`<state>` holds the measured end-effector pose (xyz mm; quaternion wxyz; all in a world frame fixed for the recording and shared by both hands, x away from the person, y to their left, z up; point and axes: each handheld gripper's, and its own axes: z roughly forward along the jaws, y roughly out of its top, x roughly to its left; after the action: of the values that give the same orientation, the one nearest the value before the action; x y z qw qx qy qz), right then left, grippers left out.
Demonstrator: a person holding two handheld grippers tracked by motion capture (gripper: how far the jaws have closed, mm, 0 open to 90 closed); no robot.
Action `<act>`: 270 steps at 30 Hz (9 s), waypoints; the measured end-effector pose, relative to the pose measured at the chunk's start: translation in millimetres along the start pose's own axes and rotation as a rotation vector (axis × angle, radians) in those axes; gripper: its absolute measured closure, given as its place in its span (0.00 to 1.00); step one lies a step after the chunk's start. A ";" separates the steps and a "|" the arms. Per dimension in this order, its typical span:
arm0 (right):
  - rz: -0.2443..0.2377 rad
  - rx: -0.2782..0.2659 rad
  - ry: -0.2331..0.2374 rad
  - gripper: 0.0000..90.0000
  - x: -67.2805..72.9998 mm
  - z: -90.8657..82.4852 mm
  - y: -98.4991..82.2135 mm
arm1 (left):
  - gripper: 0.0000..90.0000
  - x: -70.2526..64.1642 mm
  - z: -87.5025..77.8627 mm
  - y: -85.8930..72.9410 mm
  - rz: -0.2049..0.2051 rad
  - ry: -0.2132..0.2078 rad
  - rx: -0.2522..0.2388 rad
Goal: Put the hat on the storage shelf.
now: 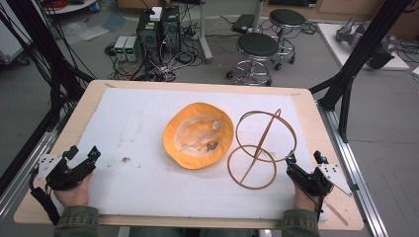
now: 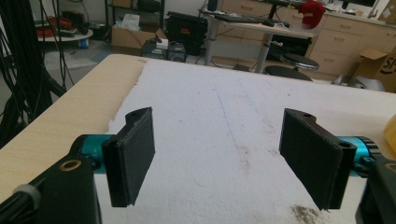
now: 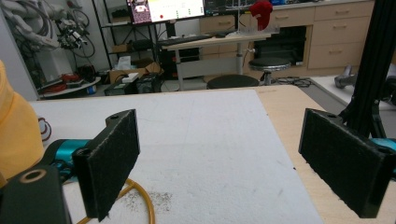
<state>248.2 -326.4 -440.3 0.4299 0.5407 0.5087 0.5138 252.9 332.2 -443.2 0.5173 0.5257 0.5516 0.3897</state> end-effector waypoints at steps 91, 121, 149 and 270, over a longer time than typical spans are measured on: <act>0.037 -0.004 0.021 0.13 -2.3 3.0 1.4 | 0.34 -118.3 117.2 74.5 0.157 -0.433 0.156; -0.028 -0.010 0.045 0.13 5.9 10.2 4.8 | 0.33 -190.5 185.6 74.7 0.222 -0.586 0.407; 0.006 -0.004 0.052 0.13 0.2 10.0 5.4 | 0.97 -191.2 198.1 61.6 0.223 -0.683 0.551; 0.003 -0.047 0.033 0.13 0.5 3.4 8.1 | 0.96 -281.2 120.2 152.0 0.097 -0.591 -0.356</act>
<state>252.5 -326.6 -432.6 0.4332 0.5230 0.5026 0.5349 373.0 63.9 -269.3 0.7192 0.5427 0.2758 0.3349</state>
